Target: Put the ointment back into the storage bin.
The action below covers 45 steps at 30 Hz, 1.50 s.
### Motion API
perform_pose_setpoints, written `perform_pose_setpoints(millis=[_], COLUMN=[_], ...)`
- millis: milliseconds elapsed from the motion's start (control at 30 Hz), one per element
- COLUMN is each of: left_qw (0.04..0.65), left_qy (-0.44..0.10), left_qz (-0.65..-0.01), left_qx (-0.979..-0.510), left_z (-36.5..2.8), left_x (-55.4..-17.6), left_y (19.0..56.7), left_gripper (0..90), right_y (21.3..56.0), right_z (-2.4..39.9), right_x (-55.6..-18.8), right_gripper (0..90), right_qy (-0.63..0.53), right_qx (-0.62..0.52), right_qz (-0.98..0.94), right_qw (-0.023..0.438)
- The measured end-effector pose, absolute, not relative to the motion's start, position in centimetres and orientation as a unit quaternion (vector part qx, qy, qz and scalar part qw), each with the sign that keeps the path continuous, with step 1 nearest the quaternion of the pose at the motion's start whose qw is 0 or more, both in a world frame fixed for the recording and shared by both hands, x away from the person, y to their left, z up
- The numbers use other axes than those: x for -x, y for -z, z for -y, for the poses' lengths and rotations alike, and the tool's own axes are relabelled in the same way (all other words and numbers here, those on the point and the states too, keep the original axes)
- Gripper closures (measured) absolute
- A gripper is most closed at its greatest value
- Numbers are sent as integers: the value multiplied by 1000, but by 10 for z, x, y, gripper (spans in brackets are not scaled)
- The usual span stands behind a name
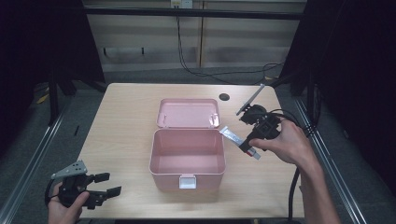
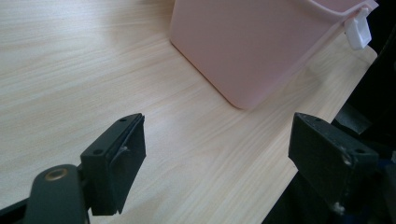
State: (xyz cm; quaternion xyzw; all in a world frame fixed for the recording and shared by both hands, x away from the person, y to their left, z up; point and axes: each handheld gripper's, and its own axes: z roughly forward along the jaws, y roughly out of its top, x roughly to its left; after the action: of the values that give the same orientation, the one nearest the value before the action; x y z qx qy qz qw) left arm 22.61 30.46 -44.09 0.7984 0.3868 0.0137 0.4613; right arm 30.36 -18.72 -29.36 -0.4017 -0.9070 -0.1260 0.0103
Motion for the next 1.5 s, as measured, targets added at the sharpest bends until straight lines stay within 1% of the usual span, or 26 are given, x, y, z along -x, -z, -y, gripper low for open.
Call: perform_pose_setpoints(millis=[333,800,1500], left_qw=[462,462,462], left_qy=[-15,-15,-15], left_qz=[-389,-389,-387], left_qx=[-797,-797,-798], left_z=[-305,-306,-306], left_x=[-226,-226,-226], left_y=[441,441,440], left_gripper=[188,188,188], right_y=[289,288,300], right_z=[170,146,117], right_x=[-312,-323,-337], right_gripper=[718,719,719], right_qy=[134,134,140], right_qx=[367,323,289], right_qz=[921,937,947], right_qw=[2,12,-5])
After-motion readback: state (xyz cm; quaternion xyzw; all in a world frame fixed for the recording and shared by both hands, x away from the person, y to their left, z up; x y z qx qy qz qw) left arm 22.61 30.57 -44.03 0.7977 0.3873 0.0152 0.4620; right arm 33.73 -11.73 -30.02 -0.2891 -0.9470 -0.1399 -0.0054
